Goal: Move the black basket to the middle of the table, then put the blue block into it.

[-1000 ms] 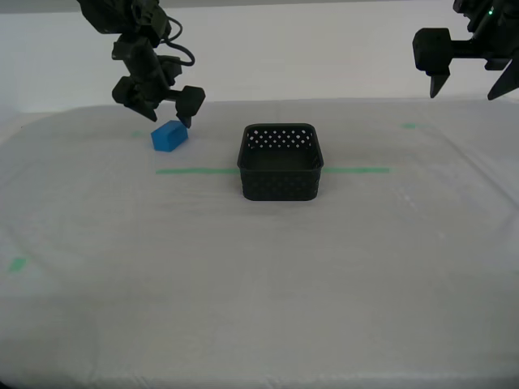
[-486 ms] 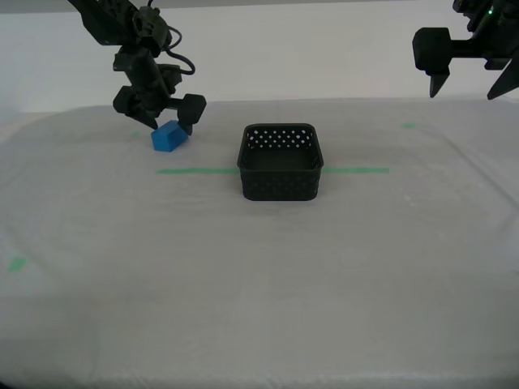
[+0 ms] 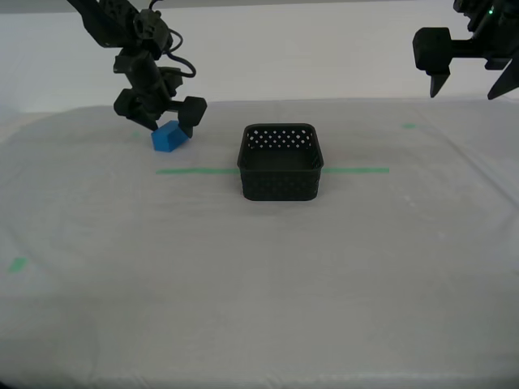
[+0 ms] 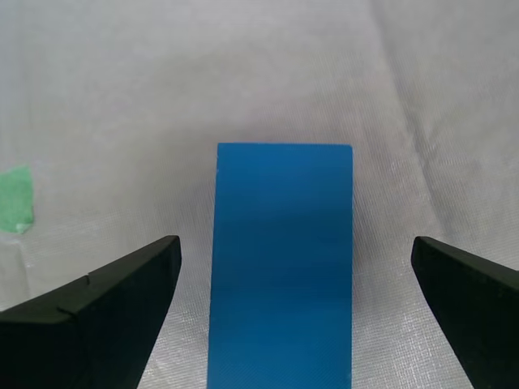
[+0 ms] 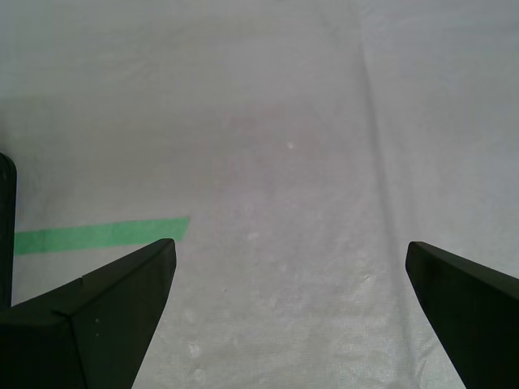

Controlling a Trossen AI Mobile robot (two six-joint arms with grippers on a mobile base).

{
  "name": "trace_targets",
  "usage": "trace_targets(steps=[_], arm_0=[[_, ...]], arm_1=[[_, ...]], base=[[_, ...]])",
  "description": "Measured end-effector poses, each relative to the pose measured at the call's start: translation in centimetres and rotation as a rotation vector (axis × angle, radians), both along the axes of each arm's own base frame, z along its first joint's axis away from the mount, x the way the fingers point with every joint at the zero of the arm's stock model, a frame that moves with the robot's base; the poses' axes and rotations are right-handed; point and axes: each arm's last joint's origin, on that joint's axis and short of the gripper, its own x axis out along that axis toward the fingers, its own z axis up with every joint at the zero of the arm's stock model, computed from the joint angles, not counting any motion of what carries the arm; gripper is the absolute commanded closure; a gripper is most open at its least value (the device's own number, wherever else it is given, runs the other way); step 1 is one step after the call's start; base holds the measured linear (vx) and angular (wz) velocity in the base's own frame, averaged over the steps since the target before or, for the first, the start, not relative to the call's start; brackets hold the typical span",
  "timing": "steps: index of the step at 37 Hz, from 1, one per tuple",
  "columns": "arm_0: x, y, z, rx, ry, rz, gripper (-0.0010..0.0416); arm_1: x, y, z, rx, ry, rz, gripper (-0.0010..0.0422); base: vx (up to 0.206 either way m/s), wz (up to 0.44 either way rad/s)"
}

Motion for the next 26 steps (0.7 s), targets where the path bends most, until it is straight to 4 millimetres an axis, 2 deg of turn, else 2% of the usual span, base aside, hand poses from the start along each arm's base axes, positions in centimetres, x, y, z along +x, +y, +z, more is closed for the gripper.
trace_targets(steps=[26], arm_0=[[0.00,0.01,0.00,0.000,0.000,0.000,0.0007]], arm_1=[[-0.15,0.23,-0.06,0.043,0.015,0.043,0.0329]], base=[[0.000,0.000]])
